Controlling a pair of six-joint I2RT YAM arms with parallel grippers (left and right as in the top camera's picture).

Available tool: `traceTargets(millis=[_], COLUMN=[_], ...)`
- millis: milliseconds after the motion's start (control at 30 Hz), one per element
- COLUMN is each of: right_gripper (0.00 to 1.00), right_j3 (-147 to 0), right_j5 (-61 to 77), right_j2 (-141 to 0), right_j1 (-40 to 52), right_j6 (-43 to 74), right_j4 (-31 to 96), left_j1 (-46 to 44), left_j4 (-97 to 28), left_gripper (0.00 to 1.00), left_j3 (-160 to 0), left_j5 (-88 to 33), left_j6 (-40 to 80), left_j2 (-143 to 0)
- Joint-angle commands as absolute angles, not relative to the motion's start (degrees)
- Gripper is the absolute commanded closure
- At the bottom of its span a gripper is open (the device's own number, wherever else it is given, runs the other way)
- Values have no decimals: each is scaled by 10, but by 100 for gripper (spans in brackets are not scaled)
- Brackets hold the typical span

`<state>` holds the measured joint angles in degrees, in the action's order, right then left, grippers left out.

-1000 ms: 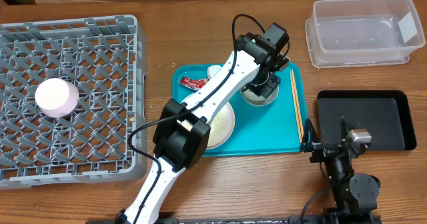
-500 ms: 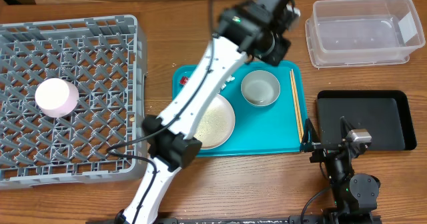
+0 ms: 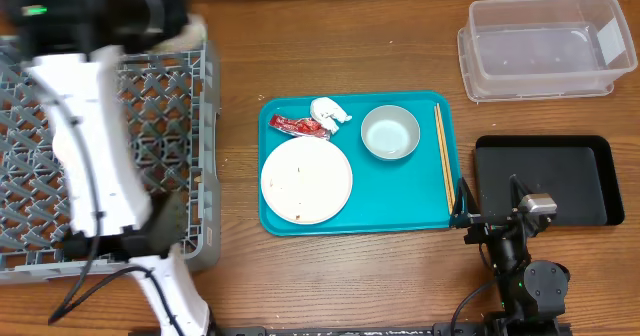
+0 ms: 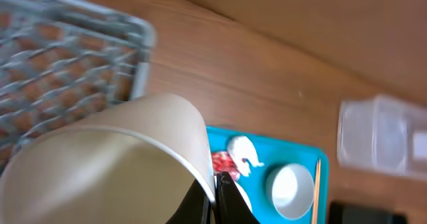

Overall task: Sort waste into correct bins and load items into the dishwasher
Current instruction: 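Lift the white cup off the saucer and carry it to the rack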

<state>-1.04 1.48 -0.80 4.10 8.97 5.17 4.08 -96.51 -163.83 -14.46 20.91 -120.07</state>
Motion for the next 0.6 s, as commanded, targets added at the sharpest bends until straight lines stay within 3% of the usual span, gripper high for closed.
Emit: traceTargets(millis=[0,100,267,567], right_gripper=[0,0,0,0], right_j3=[-5,-5,-4,-4], right_j5=[12,12,12,12], right_j2=[-2,-2,-2,-2], right_j1=[38,38,38,38], right_j6=[92,92,92,92], right_j4=[48,48,48,48], left_j1=[129,226,305,366], left_j4=[-968,-968,-921,-765], left_gripper=[96,96,96,96], left_j3=[-1610,-1552,-1454,-1256], left_j5=[-289,-426,-435,-697], left_j6=[190,162,115,-200], left_j2=[-1172,-1172,-1176,-1176])
